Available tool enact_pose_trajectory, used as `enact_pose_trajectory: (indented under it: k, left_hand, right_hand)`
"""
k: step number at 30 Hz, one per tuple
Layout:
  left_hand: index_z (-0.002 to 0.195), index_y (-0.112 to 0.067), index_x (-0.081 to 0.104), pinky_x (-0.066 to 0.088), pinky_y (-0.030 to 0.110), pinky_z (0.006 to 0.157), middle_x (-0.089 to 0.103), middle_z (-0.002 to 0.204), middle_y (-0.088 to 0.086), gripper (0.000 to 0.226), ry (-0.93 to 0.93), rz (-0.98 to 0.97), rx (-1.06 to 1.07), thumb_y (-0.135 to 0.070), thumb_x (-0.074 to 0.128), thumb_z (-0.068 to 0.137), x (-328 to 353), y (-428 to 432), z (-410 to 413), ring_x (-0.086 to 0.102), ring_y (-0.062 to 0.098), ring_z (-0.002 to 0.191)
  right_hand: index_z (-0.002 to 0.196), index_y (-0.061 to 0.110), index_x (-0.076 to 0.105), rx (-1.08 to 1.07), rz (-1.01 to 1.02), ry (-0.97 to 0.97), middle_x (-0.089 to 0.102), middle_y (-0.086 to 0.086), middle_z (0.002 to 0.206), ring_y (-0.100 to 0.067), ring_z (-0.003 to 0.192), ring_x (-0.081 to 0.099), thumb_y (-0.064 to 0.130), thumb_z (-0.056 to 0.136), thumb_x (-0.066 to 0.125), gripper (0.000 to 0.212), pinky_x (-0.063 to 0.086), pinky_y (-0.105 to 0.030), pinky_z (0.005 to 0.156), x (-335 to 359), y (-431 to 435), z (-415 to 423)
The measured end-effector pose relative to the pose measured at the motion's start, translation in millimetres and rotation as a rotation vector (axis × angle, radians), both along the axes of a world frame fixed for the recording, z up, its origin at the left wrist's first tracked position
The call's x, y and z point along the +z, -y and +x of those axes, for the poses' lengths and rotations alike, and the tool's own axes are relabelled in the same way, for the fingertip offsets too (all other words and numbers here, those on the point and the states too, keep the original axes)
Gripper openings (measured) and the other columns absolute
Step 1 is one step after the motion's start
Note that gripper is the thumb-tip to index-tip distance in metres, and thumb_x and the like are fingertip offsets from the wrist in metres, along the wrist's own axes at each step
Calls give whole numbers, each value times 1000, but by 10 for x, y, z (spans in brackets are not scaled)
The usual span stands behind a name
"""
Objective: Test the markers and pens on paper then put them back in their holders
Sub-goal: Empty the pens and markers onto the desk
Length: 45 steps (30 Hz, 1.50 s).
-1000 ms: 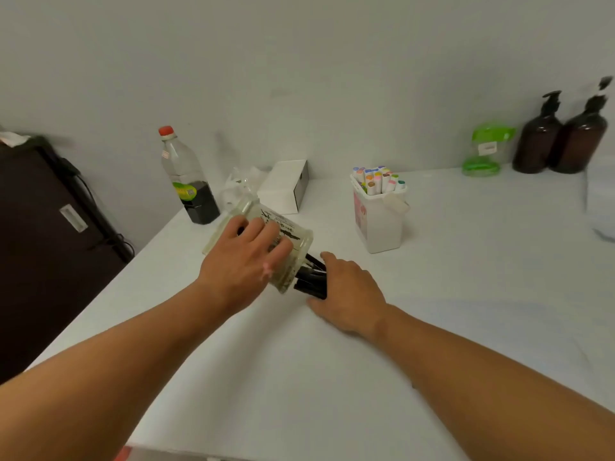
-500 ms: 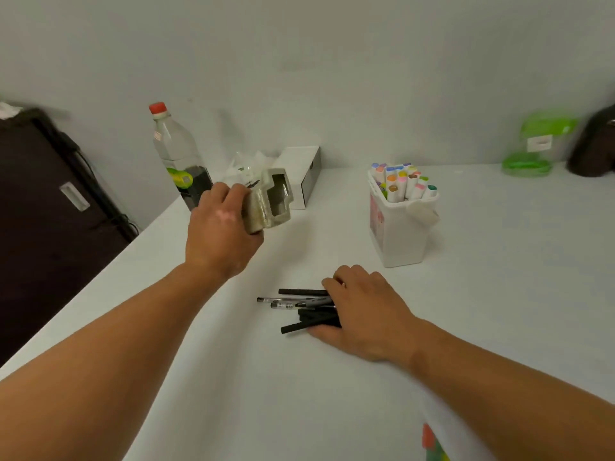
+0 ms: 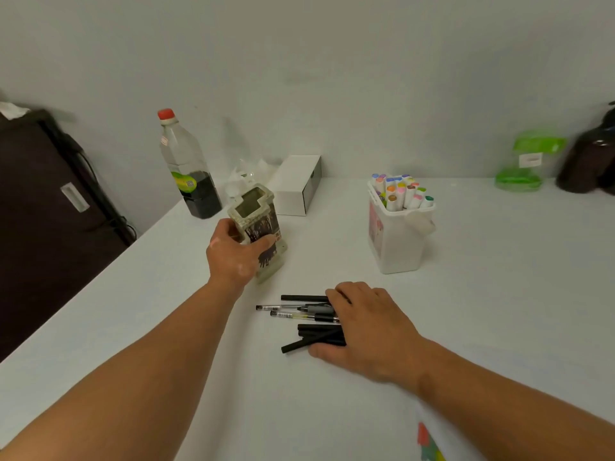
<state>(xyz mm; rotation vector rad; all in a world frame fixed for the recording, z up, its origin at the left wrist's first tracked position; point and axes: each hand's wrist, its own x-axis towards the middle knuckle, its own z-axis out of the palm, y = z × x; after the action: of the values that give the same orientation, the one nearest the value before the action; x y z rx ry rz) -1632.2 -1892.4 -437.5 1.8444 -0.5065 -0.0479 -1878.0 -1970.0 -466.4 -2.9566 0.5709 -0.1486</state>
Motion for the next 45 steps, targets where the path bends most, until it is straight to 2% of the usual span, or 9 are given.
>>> enact_pose_trajectory:
  k: [6,9,12,16,20,23,31,41,45]
  left_hand:
    - [133,-16,46,55,44,93,59,125,6,76,-62,165,29,-33,87,72,124,-47,-146,60,27,110]
    - [116,-19,48,52,34,81,53,113,2,52,129,115,125,-34,80,78,78,-235,-502,57,20,100]
    - [113,-31,50,48,18,69,54,100,-12,46,311,102,-239,-38,78,77,7,-221,-966,56,6,88]
    - [143,-28,37,51,23,82,51,124,-11,95,211,208,-496,-53,86,66,157,428,-1191,55,6,105]
    - [154,-31,17,44,38,105,37,153,-7,129,10,244,-669,-51,94,53,329,1119,-1139,41,17,136]
    - [140,-43,29,50,33,102,54,135,-21,114,-65,140,-838,-39,98,49,279,1406,-1085,52,2,125]
    - [142,-16,43,48,55,103,63,131,7,98,-112,20,-874,-12,96,59,273,1565,-1026,61,28,121]
    - [131,-20,58,56,35,84,69,121,8,67,-12,-75,-902,-31,87,71,1019,157,-848,66,28,113]
    - [137,-20,52,51,47,95,66,127,8,87,-53,-19,-812,-40,93,62,927,-508,-721,62,31,118]
  right_hand:
    - [149,26,36,-30,67,15,41,5,147,-19,132,40,90,70,42,102,34,-40,114,98,-5,-114]
    - [153,33,26,-58,107,33,31,9,155,-17,140,33,88,68,47,104,27,-36,117,194,93,-375]
    - [141,37,35,-105,113,84,38,15,139,-12,126,41,81,69,51,86,37,-31,109,228,174,-723]
    - [124,35,42,-144,31,76,41,12,121,-14,104,41,80,71,52,70,41,-34,97,214,5,-804]
    - [131,27,41,-87,-15,115,41,2,130,-22,116,40,67,82,54,65,36,-44,106,144,-124,-567]
    - [138,24,39,-87,37,103,39,-2,140,-25,127,35,63,86,54,66,27,-47,112,95,-82,-482]
    - [129,22,51,-88,73,166,46,-4,133,-25,122,39,57,91,48,53,31,-45,108,-36,14,-391]
    - [136,24,51,-138,-10,133,53,-4,132,-26,118,49,66,94,44,60,39,-44,100,-58,358,-36]
    - [130,26,51,-142,-54,77,52,-3,126,-27,115,49,67,94,41,56,40,-44,98,-35,526,121]
